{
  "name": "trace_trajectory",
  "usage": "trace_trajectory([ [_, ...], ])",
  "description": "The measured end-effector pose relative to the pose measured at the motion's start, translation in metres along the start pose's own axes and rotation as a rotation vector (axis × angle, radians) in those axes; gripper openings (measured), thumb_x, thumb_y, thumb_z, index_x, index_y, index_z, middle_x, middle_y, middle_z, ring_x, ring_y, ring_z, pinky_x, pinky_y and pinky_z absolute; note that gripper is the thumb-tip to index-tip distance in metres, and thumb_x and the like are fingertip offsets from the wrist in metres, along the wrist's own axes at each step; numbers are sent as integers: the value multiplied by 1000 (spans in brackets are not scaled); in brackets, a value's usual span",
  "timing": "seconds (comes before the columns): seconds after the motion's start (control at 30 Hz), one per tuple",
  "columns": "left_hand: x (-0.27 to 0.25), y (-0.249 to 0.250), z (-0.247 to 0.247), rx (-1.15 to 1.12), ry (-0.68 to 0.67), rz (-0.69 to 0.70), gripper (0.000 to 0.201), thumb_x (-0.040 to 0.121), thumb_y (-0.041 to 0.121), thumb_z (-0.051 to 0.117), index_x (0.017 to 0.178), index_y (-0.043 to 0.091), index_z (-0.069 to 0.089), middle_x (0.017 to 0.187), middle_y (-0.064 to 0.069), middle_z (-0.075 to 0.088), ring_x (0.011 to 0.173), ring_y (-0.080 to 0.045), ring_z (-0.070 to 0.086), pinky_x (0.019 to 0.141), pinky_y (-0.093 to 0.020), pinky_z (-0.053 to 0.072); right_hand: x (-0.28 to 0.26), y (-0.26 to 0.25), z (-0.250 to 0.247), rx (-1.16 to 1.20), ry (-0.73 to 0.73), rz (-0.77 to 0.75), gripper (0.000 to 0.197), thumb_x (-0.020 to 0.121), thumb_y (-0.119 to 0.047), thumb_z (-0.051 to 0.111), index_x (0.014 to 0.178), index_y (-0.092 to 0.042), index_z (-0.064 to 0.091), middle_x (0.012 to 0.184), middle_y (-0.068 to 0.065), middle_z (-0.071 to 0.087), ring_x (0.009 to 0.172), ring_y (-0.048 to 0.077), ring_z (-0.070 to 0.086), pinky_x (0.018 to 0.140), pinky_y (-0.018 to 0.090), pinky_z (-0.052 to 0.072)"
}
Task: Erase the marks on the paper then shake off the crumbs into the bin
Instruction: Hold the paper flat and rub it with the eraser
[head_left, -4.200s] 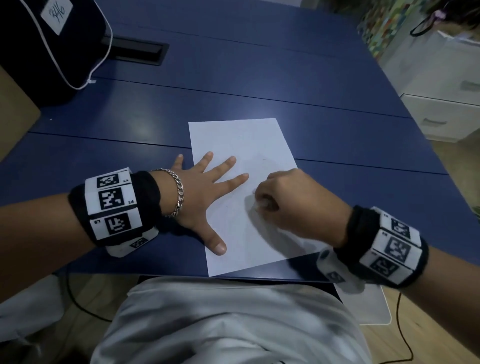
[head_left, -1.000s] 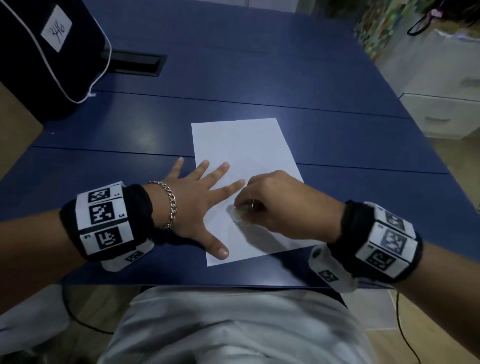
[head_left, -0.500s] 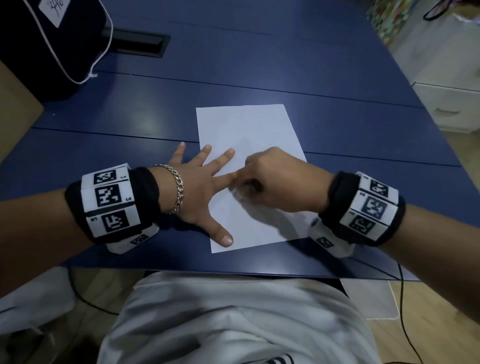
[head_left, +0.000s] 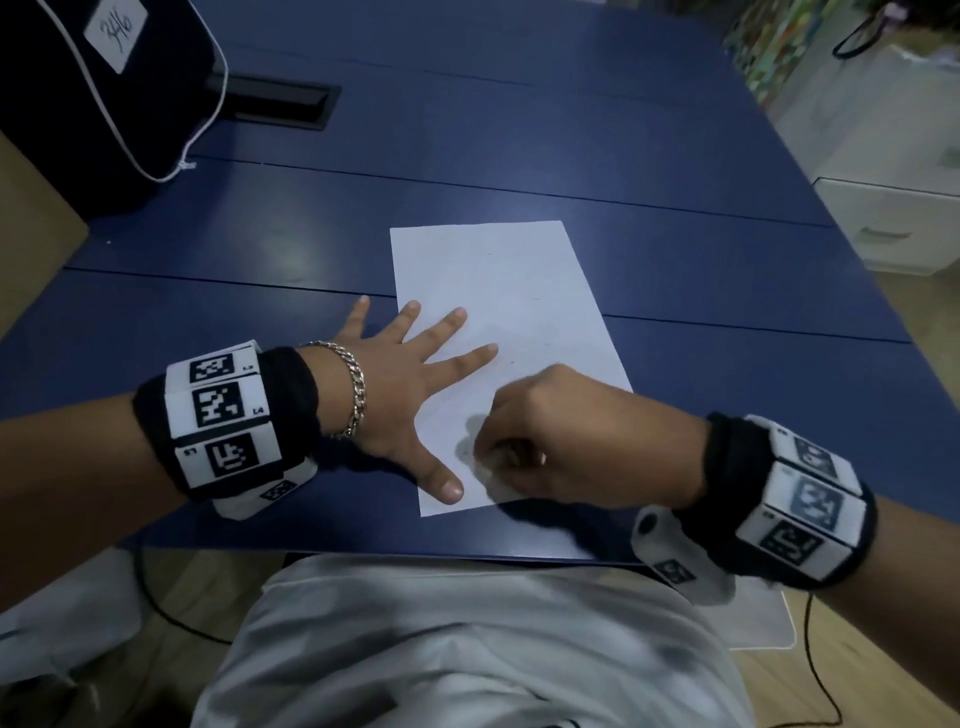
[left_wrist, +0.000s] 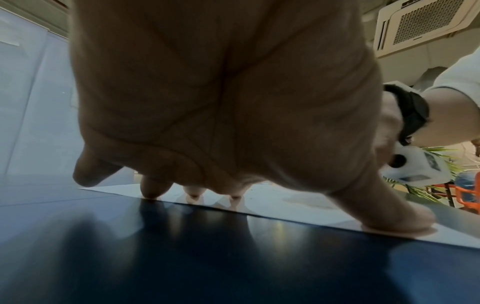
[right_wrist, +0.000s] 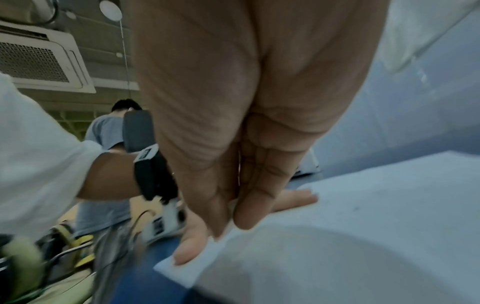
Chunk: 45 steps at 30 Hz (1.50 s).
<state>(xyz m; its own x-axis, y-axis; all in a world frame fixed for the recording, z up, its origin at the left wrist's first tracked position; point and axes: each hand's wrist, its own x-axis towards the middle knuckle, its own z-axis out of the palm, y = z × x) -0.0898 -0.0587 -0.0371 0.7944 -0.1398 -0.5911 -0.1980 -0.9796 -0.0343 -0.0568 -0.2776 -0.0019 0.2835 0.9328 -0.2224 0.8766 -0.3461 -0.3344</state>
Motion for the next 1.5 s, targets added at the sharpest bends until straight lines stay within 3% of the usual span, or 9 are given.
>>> trace_trajectory([
  [0.17,-7,-8,-2,34,8,61,143,47,108,53,145,58,-38,161,9,-45,155,-37,-29,117,-74,-15,-47,46,-29,218,501,368,14,91,-32,79,104,-32,78,94,-20,74,84,-1,71,83,24,57],
  [0.27,-18,-17,0,86,3,123,143,50,105,57,146,58,-38,161,10,-46,155,-34,-28,117,-71,-19,-80,56,-26,301,584,521,11,89,-38,80,99,-33,78,94,-20,77,87,0,73,85,29,60],
  [0.47,-36,-22,5,52,-29,171,131,57,105,52,143,63,-37,158,17,-48,153,-22,-36,122,-61,-20,-112,41,2,369,567,575,11,87,-40,80,97,-39,77,94,-25,74,88,0,71,80,22,55],
  [0.63,-31,-23,-10,-79,99,108,133,63,100,50,156,47,-28,166,12,-34,157,-18,-25,128,-42,-11,-114,37,9,381,502,534,10,89,-43,76,98,-39,77,95,-19,74,87,5,72,80,33,60],
  [0.73,-14,-28,-19,-114,101,45,141,60,101,51,159,38,-27,169,9,-28,159,-21,-17,130,-50,2,-107,38,5,311,446,493,11,90,-38,77,101,-40,76,93,-19,72,87,6,70,79,33,59],
  [0.87,5,-33,-19,-57,19,-3,149,55,104,52,161,31,-22,171,3,-24,161,-31,-9,128,-58,10,-96,38,1,241,383,453,9,91,-36,76,99,-41,75,94,-21,69,88,2,68,77,22,56],
  [1.27,-4,-22,-20,-2,72,8,146,54,108,41,160,32,-25,172,4,-23,159,-27,-19,128,-59,-5,-81,42,-1,177,240,450,14,93,-36,74,107,-39,74,96,-23,66,92,-3,63,76,16,53],
  [1.37,6,-33,-41,-63,53,9,152,52,103,56,160,33,-25,171,6,-25,158,-25,-21,128,-59,-1,-56,42,-17,141,237,395,7,94,-31,71,100,-30,75,94,-16,70,86,1,66,76,22,55],
  [1.5,19,-48,-40,-36,-40,25,160,50,96,70,159,33,-29,169,8,-31,158,-26,-23,126,-63,-2,-17,47,-35,116,232,323,10,95,-28,67,100,-31,75,94,-17,72,83,-1,66,78,21,54],
])
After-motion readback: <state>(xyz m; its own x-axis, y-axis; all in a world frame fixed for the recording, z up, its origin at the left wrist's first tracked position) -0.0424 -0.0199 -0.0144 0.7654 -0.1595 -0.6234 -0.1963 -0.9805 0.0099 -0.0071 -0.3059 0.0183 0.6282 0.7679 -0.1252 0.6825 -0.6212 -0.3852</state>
